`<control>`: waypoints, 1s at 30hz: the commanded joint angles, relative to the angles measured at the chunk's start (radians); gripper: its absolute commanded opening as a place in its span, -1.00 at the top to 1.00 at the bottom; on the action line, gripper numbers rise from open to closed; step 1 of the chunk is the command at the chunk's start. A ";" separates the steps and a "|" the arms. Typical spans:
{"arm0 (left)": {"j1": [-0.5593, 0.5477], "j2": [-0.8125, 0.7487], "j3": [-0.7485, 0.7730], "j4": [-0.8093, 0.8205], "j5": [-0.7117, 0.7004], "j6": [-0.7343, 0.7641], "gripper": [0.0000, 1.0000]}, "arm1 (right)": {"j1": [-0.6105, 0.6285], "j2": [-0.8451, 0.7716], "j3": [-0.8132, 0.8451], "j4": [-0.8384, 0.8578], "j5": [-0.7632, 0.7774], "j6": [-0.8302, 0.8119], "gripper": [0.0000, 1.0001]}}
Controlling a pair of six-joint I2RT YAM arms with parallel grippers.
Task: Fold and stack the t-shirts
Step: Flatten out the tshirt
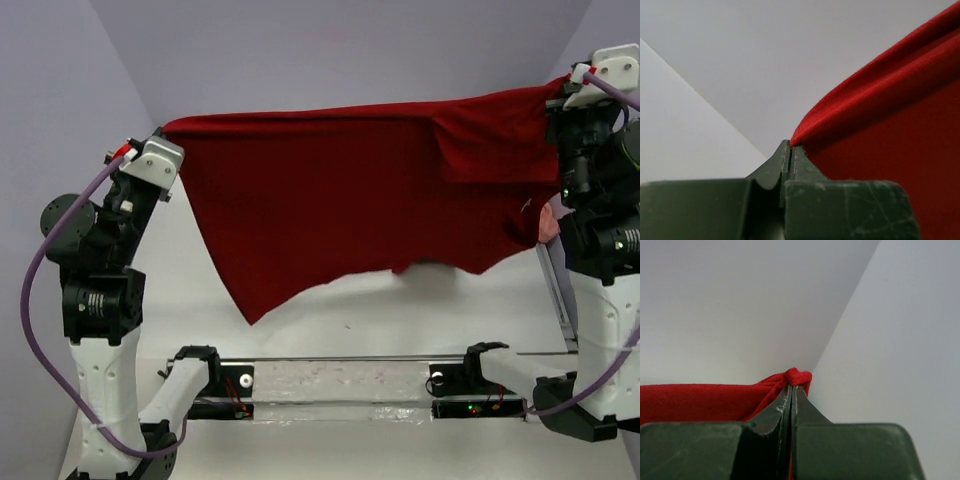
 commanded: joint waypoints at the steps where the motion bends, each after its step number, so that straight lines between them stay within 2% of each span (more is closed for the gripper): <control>1: 0.013 0.113 -0.013 0.056 -0.047 0.018 1.00 | -0.016 0.138 -0.043 0.055 0.065 -0.040 1.00; 6: 0.013 0.234 -0.125 0.186 -0.066 0.038 1.00 | -0.016 0.312 -0.150 0.197 0.040 -0.047 1.00; 9: 0.013 0.387 -0.241 0.312 -0.092 0.067 1.00 | -0.016 0.461 -0.170 0.276 0.020 -0.040 1.00; 15: 0.030 0.666 -0.299 0.548 -0.148 0.138 1.00 | -0.016 0.825 -0.013 0.276 -0.024 -0.054 1.00; 16: 0.030 0.740 -0.279 0.574 -0.191 0.121 0.64 | -0.016 0.877 0.080 0.246 -0.032 -0.054 0.97; 17: 0.030 0.775 -0.266 0.591 -0.214 0.120 0.21 | -0.016 0.927 0.133 0.212 -0.036 -0.054 0.64; 18: 0.030 0.809 -0.251 0.623 -0.251 0.114 0.02 | -0.016 1.007 0.181 0.154 -0.045 -0.035 -0.15; 19: 0.030 0.861 -0.234 0.640 -0.311 0.112 -0.19 | -0.016 1.033 0.237 0.133 -0.047 -0.032 -0.45; 20: 0.030 0.880 -0.225 0.660 -0.349 0.115 -0.28 | -0.016 1.047 0.247 0.123 -0.052 -0.025 -0.64; 21: 0.030 0.898 -0.219 0.669 -0.395 0.121 -0.65 | -0.016 1.048 0.247 0.107 -0.056 -0.020 -0.96; 22: 0.030 0.900 -0.216 0.676 -0.414 0.126 -0.87 | -0.016 1.037 0.247 0.101 -0.052 -0.017 -1.00; 23: 0.030 0.897 -0.211 0.674 -0.431 0.123 -0.97 | -0.016 1.022 0.224 0.098 -0.038 -0.009 -1.00; 27: 0.030 0.782 -0.232 0.642 -0.437 0.118 -0.98 | -0.016 0.867 0.117 0.083 -0.039 -0.006 -0.99; 30: 0.030 0.663 -0.240 0.541 -0.379 0.105 -0.98 | -0.016 0.729 0.028 0.034 -0.050 0.002 -1.00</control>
